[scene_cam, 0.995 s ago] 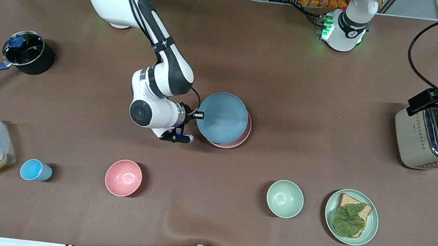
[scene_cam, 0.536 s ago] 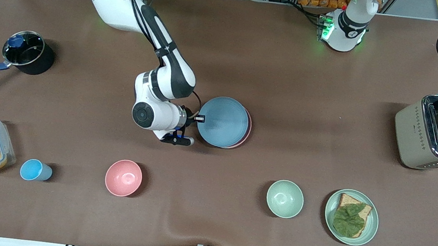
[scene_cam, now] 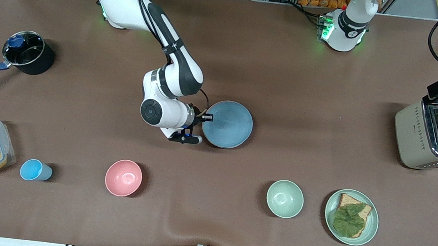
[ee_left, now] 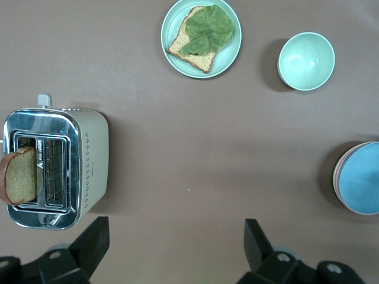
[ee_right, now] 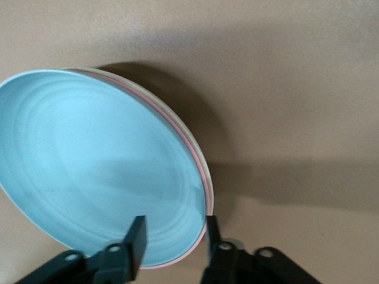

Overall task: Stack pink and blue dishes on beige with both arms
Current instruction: 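Open the right gripper and draw it back from the plate stack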

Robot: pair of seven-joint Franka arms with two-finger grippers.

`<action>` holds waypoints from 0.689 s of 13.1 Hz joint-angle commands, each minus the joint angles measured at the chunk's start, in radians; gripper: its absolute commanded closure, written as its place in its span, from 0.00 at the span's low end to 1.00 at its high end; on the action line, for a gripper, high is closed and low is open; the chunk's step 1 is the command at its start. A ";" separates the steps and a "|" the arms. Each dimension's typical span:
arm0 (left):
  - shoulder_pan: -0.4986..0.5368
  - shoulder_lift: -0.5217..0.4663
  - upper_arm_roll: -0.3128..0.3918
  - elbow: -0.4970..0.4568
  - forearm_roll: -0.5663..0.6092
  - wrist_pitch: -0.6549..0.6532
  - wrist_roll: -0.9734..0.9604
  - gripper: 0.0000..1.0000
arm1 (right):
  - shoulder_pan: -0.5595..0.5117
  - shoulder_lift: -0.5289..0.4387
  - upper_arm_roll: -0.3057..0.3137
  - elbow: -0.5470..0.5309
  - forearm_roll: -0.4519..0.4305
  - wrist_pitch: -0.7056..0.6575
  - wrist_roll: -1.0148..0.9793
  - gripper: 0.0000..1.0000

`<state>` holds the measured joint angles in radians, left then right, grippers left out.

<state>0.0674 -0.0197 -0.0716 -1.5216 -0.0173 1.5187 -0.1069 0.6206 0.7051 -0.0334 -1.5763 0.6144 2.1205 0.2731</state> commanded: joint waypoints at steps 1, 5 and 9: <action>-0.006 -0.026 0.013 -0.017 -0.013 -0.014 0.021 0.00 | -0.002 0.002 -0.022 0.036 0.022 -0.014 0.011 0.00; 0.003 -0.026 0.010 -0.014 -0.016 -0.014 0.022 0.00 | -0.116 -0.042 -0.040 0.041 0.005 -0.112 0.006 0.00; 0.003 -0.026 0.009 -0.014 -0.016 -0.014 0.021 0.00 | -0.139 -0.119 -0.222 0.041 -0.094 -0.307 -0.006 0.00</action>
<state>0.0681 -0.0244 -0.0663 -1.5224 -0.0174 1.5143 -0.1068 0.4806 0.6382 -0.1839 -1.5161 0.5706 1.8910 0.2662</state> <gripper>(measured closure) 0.000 0.000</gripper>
